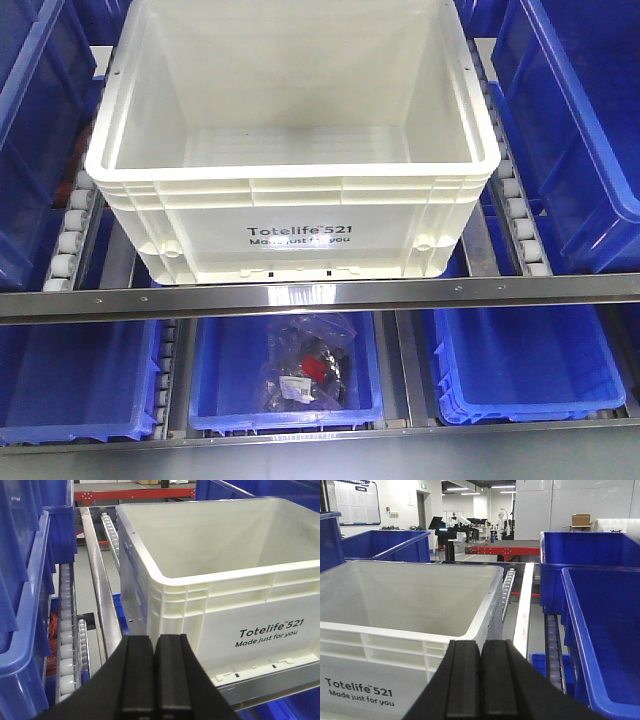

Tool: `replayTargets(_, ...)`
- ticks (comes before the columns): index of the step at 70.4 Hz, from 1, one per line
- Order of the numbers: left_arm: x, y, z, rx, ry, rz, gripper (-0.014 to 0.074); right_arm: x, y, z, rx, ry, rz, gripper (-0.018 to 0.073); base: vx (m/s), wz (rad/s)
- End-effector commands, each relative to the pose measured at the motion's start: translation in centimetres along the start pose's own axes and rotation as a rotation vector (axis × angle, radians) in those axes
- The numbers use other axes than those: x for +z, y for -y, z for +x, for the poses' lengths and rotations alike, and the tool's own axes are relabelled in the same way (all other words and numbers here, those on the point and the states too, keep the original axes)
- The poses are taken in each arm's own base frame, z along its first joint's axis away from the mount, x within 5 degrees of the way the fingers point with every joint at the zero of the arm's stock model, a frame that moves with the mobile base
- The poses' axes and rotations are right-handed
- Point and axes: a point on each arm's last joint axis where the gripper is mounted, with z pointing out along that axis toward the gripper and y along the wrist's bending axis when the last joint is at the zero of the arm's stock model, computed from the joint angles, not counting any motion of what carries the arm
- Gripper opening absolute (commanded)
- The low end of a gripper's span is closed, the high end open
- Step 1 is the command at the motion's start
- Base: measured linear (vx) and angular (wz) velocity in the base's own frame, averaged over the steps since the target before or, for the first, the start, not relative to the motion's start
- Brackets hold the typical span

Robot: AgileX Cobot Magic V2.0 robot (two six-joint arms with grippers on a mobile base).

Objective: Place moving items into box and shelve

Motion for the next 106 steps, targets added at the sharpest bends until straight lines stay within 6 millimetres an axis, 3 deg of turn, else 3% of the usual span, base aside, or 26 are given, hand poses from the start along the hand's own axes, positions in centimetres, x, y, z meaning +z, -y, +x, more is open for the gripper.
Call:
replayTargets(1, 0.0, 0.3, -1.3, -0.010, 0.069, 0.025, -0.0029, 0.1, 0.2, -1.0, 0.011, 0.027, 0.020, -0.0017, 0.00, 0.00)
replayTargets(51, 0.0, 0.3, -1.2, 0.008, 0.058, 0.033, -0.0027, 0.1, 0.2, -1.0, 0.011, 0.025, 0.016, -0.0015, 0.00, 0.00)
replayTargets(64, 0.3, 0.7, -0.4, 0.036, 0.064, 0.073, -0.0027, 0.1, 0.2, -1.0, 0.011, 0.025, 0.017, -0.0015, 0.00, 0.00)
replayTargets(78, 0.5, 0.5, 2.2, 0.032, 0.025, 0.070, -0.0027, 0.1, 0.2, -1.0, 0.011, 0.025, 0.016, -0.0015, 0.00, 0.00)
replayTargets(93, -0.1, 0.0, 7.5, 0.030, 0.089, 0.073, -0.0026, 0.1, 0.2, -1.0, 0.011, 0.025, 0.016, -0.0015, 0.00, 0.00)
replayTargets(106, -0.4, -0.1, 8.6, 0.035, -0.044, 0.067, -0.0026, 0.1, 0.2, -1.0, 0.011, 0.024, 0.014, -0.0015, 0.00, 0.00)
